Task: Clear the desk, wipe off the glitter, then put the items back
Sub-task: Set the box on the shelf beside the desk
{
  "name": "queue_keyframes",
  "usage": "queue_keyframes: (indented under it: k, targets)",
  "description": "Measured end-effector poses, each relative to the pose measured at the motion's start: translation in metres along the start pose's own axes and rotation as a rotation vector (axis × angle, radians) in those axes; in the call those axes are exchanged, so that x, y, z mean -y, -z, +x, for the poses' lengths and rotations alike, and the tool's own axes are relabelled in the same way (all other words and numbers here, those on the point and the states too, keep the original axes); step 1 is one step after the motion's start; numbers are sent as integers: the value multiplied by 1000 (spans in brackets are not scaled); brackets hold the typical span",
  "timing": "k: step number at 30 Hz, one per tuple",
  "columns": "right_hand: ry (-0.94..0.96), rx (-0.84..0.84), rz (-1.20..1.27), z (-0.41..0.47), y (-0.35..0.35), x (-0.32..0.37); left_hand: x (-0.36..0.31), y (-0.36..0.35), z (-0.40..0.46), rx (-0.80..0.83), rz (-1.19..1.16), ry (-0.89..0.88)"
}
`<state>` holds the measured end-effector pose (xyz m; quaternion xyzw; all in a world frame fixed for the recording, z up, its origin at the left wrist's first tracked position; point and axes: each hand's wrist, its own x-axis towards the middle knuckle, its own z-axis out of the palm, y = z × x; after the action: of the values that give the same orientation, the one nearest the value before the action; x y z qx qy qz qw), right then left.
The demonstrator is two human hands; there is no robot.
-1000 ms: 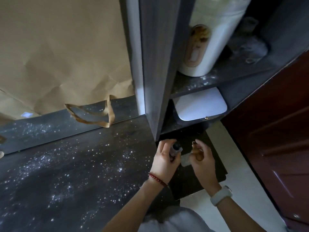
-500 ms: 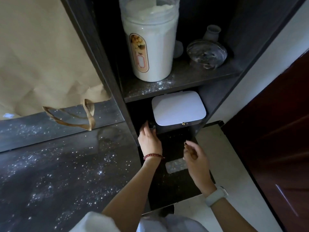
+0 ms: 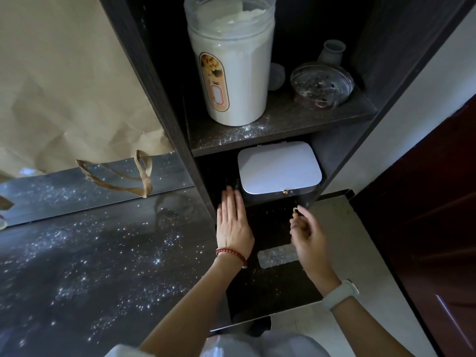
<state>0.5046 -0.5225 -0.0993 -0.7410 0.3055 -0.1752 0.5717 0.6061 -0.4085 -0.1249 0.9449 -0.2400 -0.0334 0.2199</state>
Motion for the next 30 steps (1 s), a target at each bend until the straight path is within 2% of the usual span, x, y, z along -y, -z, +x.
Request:
queue_keyframes:
  k: [3,9,12,16,20,24,27,30]
  targets:
    - [-1,14,-1,2,0,1,5,3,9,106,101,-15]
    - [4,-12,19,3,-1,10,4,9,22,183,137,-29]
    - [51,20,59,7,-4,21,2,12,14,153,71,-47]
    - [129,123,158,16,-20,45,21,18,-21,3,16,-140]
    - [311,182,145,30,-48,59,52,31,-44,-120,-114,18]
    - [469,152,-85,44,-75,63,62,50,-25,-184,-171,159]
    - [620,103,-384,55,-87,66,60,58,-5,-180,-192,122]
    - [677,74,-591,64,-93,60,58,58,6,-181,-198,104]
